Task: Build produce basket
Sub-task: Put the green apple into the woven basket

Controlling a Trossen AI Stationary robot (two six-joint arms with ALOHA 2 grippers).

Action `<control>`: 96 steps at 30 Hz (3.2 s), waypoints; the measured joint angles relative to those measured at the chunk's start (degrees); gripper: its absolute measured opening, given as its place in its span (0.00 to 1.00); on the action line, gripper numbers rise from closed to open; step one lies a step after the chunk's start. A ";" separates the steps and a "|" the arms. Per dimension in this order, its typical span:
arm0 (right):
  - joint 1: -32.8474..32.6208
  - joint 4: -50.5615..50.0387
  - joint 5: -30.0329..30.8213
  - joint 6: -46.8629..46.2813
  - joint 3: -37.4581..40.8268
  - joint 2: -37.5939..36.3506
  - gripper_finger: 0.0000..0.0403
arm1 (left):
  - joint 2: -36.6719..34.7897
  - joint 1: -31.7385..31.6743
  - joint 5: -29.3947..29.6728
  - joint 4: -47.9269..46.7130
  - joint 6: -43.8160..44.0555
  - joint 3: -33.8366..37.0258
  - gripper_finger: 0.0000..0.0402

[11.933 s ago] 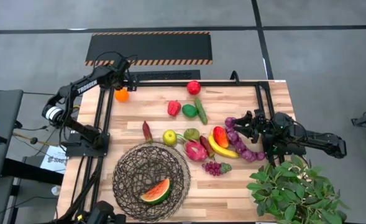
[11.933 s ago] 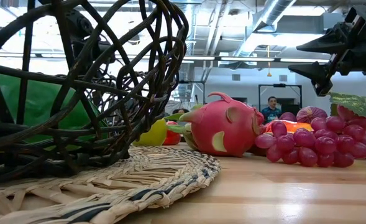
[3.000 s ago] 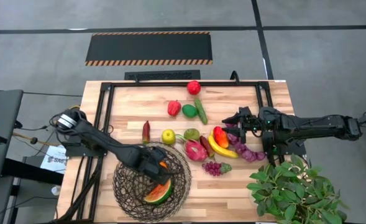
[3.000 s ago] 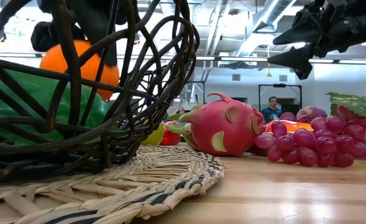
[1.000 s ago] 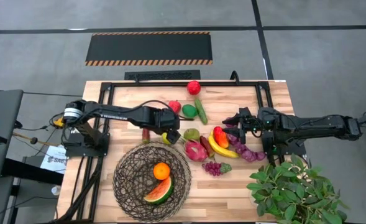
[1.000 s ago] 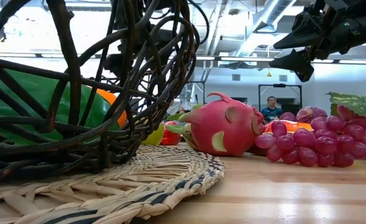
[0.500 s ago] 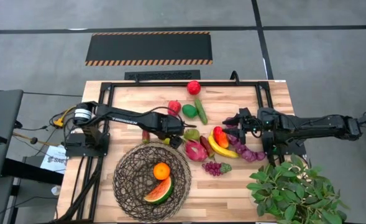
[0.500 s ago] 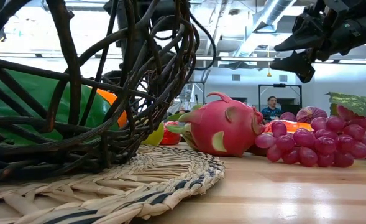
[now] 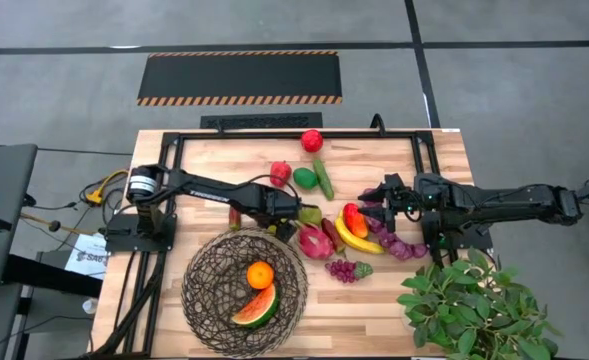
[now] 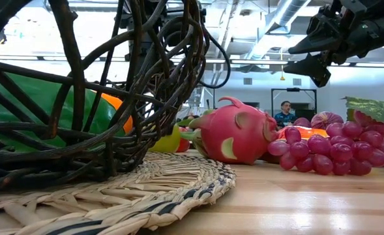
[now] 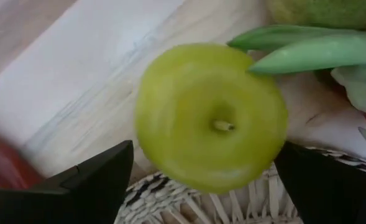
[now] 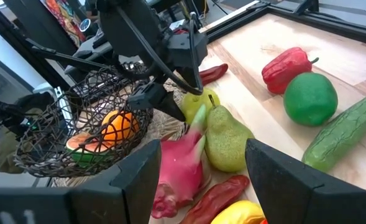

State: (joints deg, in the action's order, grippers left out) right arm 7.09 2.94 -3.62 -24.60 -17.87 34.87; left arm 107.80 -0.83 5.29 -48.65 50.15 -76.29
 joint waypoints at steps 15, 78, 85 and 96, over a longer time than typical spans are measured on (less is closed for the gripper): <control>0.00 -0.01 0.00 -0.03 0.00 -0.01 0.63 | 0.00 -0.65 1.54 0.51 -2.09 -0.09 0.70; 0.02 0.03 0.66 -2.43 0.00 -0.01 0.63 | -2.51 24.92 14.97 -36.45 5.98 -37.77 0.72; 0.04 -0.39 0.65 -2.43 0.00 0.00 0.63 | -2.51 28.51 15.89 -38.24 9.34 -37.77 0.72; 0.04 -0.42 0.63 -2.09 0.00 0.00 0.63 | -2.51 35.87 19.49 -41.56 17.73 -37.68 0.72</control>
State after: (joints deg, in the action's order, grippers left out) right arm 7.14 2.52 -2.98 -26.69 -17.87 34.87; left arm 105.30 35.05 24.78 -90.21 67.88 -113.98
